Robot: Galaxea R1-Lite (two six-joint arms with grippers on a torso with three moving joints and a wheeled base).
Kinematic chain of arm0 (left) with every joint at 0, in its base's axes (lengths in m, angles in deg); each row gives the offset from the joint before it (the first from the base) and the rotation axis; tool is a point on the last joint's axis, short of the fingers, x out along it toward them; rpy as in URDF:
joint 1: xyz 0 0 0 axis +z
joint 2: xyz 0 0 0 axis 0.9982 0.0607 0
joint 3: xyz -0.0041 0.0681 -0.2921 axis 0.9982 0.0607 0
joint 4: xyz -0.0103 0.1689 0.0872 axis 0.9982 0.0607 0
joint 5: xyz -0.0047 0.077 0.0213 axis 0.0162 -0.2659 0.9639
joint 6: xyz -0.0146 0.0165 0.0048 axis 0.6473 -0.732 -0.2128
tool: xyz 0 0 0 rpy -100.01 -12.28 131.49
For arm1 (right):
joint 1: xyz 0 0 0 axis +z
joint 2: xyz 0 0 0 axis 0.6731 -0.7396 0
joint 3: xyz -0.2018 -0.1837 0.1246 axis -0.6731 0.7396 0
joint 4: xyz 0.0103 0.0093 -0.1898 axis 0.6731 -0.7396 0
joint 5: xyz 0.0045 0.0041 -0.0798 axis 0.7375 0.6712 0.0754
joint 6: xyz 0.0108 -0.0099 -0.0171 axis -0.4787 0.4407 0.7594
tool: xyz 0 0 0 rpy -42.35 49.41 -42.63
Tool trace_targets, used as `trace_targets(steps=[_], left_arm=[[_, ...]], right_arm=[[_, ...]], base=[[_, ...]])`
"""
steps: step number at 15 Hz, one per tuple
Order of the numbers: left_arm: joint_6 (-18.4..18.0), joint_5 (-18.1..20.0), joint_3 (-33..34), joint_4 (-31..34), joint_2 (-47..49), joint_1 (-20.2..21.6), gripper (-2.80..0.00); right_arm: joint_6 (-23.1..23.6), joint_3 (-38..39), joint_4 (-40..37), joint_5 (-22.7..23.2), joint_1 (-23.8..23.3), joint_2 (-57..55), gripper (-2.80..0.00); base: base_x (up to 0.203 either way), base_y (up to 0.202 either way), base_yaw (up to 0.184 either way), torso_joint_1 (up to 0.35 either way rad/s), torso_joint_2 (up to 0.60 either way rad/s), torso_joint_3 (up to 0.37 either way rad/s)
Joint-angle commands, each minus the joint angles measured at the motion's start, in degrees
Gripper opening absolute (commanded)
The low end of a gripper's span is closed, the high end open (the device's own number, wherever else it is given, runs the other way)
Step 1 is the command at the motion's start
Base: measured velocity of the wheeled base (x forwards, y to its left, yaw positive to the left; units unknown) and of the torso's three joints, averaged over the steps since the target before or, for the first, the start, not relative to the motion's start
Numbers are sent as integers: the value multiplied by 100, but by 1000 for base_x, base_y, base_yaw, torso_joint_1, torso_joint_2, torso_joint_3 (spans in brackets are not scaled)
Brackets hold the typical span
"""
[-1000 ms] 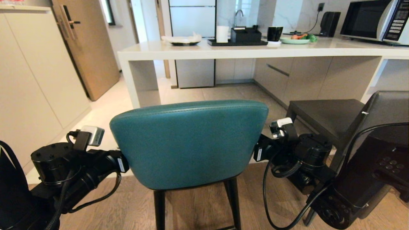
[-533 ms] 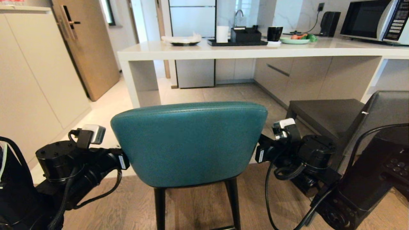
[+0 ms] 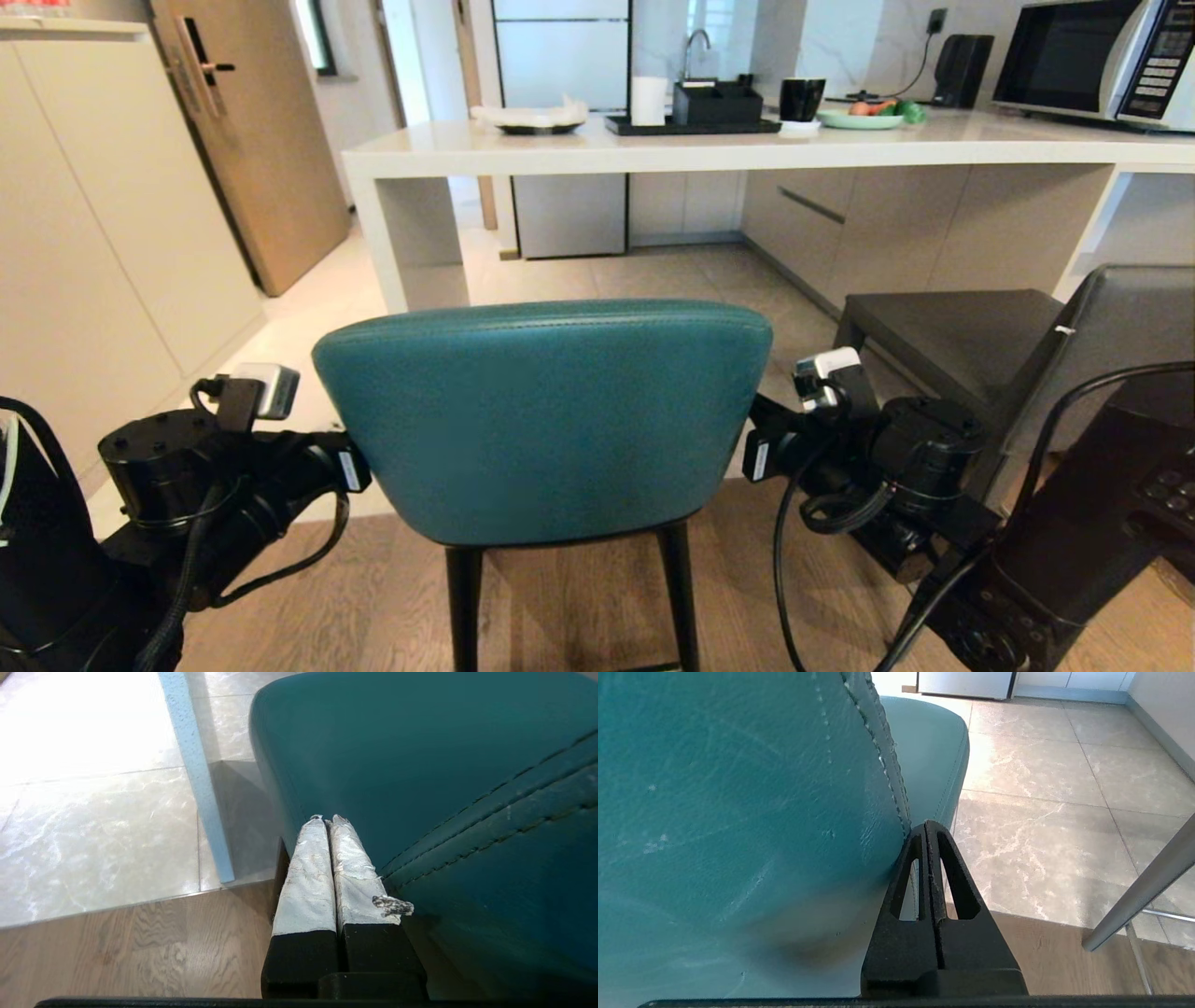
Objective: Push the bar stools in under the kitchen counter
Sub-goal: Pull the blue chair out from under the dining table
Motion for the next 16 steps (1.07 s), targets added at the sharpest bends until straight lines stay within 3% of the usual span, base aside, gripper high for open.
trace_targets(steps=[1,4,6,10,14,16], left_arm=[[12,-41,94,-60,-343,105,-280],[3,-303,684,-60,-566,459,-280],[12,-268,789,-60,-648,747,-280],[-19,-392,849,-60,-720,142,-280],[-33,-788,927,-60,-805,-543,-280],[-33,-846,941,-60,-778,-599,-280]], right_arm=[[-7,109,76,0,759,240,-280],[-15,455,76,-1,382,591,-280],[-8,578,76,4,29,814,-280],[11,641,76,-17,51,899,-280],[20,547,76,-17,51,768,-280],[11,509,76,-17,45,652,-280]], base=[[0,0,0,0,0,0],[0,0,0,0,0,0],[0,0,0,0,0,0],[0,0,0,0,0,0],[0,0,0,0,0,0],[0,0,0,0,0,0]])
